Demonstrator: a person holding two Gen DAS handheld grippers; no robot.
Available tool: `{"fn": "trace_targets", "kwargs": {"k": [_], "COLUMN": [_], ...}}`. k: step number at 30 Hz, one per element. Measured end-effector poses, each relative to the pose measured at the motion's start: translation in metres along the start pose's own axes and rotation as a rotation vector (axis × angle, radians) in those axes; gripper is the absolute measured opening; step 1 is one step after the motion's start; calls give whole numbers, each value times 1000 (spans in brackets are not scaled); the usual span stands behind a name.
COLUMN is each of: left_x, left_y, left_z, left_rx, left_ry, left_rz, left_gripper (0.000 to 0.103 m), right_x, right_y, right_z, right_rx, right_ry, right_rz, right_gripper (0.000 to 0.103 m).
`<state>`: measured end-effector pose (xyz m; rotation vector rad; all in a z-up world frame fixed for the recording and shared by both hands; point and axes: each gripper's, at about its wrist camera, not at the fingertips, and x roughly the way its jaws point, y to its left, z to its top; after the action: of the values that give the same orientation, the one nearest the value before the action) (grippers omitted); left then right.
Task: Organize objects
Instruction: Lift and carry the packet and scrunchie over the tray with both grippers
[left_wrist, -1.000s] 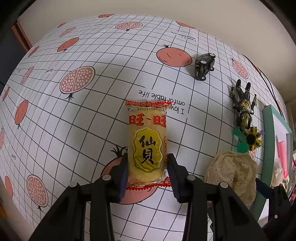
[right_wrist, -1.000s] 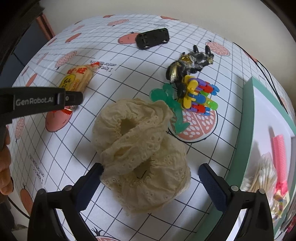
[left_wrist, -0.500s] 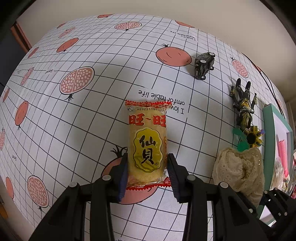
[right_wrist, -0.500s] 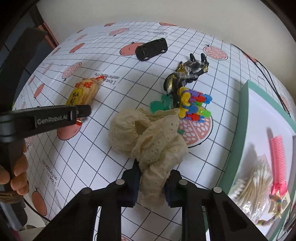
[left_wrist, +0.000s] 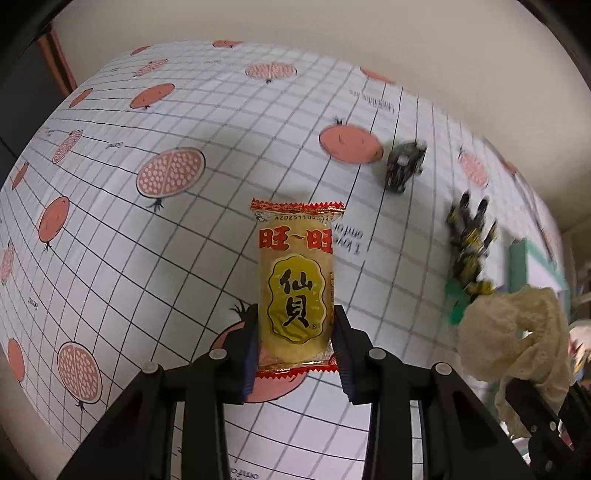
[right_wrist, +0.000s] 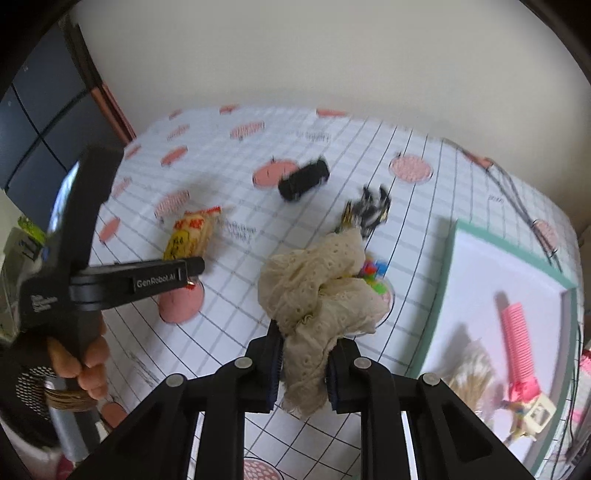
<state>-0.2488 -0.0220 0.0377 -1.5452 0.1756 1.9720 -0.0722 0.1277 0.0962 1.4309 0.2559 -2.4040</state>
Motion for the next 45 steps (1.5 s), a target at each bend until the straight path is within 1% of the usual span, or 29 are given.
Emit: {"fn": "trace_targets", "kwargs": {"k": [6, 10, 15, 20, 24, 26, 29, 37, 42, 45], "left_x": [-22, -38, -52, -65, -71, -73, -71, -67, -59, -48], "left_y": [-16, -26, -51, -88, -117, -133, -153, -194, -214, -227], "left_z": [16, 18, 17, 12, 9, 7, 5, 0, -2, -5], "left_rx": [-48, -45, -9, 49, 88, 119, 139, 200, 241, 263], "left_ry": [-70, -111, -136, -153, -161, -164, -161, -160, -171, -159], "left_rz": [-55, -99, -149, -200, -231, -245, -264, -293, -290, -280], "left_gripper": [37, 37, 37, 37, 37, 37, 37, 37, 38, 38], "right_x": [-35, -55, -76, -93, -104, -111, -119, -125, -113, -102], "right_y": [-4, -16, -42, -75, -104, -118, -138, -179, -197, -203], "right_z": [11, 14, 14, 10, 2, -1, -7, -22, -26, -30], "right_rx": [7, 34, 88, 151, 198, 221, 252, 314, 346, 358], "right_ry": [-84, -124, -151, -171, -184, -192, -203, -203, -173, -149], "right_rz": [-12, -25, -64, -106, -127, -155, -178, -222, -251, -259], "right_gripper": [21, 21, 21, 21, 21, 21, 21, 21, 22, 22]}}
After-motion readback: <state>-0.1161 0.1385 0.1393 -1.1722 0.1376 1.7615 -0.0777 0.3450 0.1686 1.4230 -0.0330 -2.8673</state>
